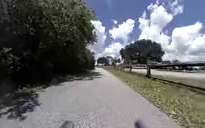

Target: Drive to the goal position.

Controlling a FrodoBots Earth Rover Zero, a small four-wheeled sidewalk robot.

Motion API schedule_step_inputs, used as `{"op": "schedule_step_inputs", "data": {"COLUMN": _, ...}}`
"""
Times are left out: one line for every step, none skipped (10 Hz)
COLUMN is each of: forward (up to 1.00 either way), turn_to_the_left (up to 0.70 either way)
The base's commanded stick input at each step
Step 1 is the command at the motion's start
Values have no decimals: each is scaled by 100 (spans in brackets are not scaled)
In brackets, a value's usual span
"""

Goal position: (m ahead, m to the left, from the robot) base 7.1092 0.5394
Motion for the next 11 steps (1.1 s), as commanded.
{"op": "schedule_step_inputs", "data": {"forward": 50, "turn_to_the_left": 0}}
{"op": "schedule_step_inputs", "data": {"forward": 50, "turn_to_the_left": 0}}
{"op": "schedule_step_inputs", "data": {"forward": 50, "turn_to_the_left": 0}}
{"op": "schedule_step_inputs", "data": {"forward": 50, "turn_to_the_left": 0}}
{"op": "schedule_step_inputs", "data": {"forward": 50, "turn_to_the_left": 0}}
{"op": "schedule_step_inputs", "data": {"forward": 50, "turn_to_the_left": 0}}
{"op": "schedule_step_inputs", "data": {"forward": 50, "turn_to_the_left": 0}}
{"op": "schedule_step_inputs", "data": {"forward": 50, "turn_to_the_left": 0}}
{"op": "schedule_step_inputs", "data": {"forward": 50, "turn_to_the_left": 0}}
{"op": "schedule_step_inputs", "data": {"forward": 50, "turn_to_the_left": 0}}
{"op": "schedule_step_inputs", "data": {"forward": 50, "turn_to_the_left": 0}}
